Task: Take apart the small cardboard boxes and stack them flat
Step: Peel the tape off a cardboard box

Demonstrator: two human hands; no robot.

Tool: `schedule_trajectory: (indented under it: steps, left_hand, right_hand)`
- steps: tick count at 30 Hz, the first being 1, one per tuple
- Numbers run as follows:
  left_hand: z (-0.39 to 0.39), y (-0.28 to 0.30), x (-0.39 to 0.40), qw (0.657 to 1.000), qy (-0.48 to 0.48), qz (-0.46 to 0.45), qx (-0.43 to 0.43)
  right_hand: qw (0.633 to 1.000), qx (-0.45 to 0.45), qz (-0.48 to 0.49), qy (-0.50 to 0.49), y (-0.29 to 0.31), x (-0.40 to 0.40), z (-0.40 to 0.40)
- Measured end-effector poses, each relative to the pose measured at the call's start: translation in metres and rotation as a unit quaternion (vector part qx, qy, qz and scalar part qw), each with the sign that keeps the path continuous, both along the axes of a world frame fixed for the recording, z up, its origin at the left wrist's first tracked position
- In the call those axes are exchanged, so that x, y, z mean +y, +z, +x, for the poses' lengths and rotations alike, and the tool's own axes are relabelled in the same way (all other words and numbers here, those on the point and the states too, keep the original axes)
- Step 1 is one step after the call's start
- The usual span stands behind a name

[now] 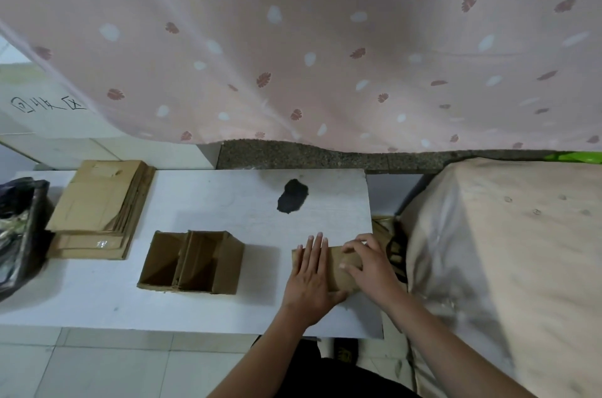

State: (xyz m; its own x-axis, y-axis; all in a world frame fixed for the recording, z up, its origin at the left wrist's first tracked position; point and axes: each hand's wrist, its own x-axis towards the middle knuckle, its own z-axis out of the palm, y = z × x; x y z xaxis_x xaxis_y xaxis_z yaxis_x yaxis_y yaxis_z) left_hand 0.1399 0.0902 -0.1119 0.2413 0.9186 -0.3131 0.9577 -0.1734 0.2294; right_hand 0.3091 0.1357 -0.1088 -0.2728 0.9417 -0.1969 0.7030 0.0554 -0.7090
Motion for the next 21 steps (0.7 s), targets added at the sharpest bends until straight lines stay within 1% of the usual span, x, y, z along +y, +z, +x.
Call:
schedule_trajectory:
  steps: [10,15,18,21]
  left_hand:
    - [0.0051,-0.0008,-0.0032,0.998,0.001,-0.011,0.057]
    - [0.0066,0.0,-0.0037,0.998,0.011,-0.015,0.054]
    - [0.0072,0.0007,-0.005,0.998,0.013,-0.014,0.058]
    - [0.0082,0.0019,-0.0048,0.998,0.011,-0.02,0.063]
  right_hand:
    - [0.999,0.024,0.022,-0.016,-0.0007,-0.0033,-0.0011]
    - [0.999,0.035,0.007,-0.021,0.0047,0.0017,0.0008]
    - [1.0,0.018,0.01,0.002,0.0053,-0.0017,0.0039]
    - [1.0,0.015,0.011,0.003,0.0039,-0.0024,0.0041]
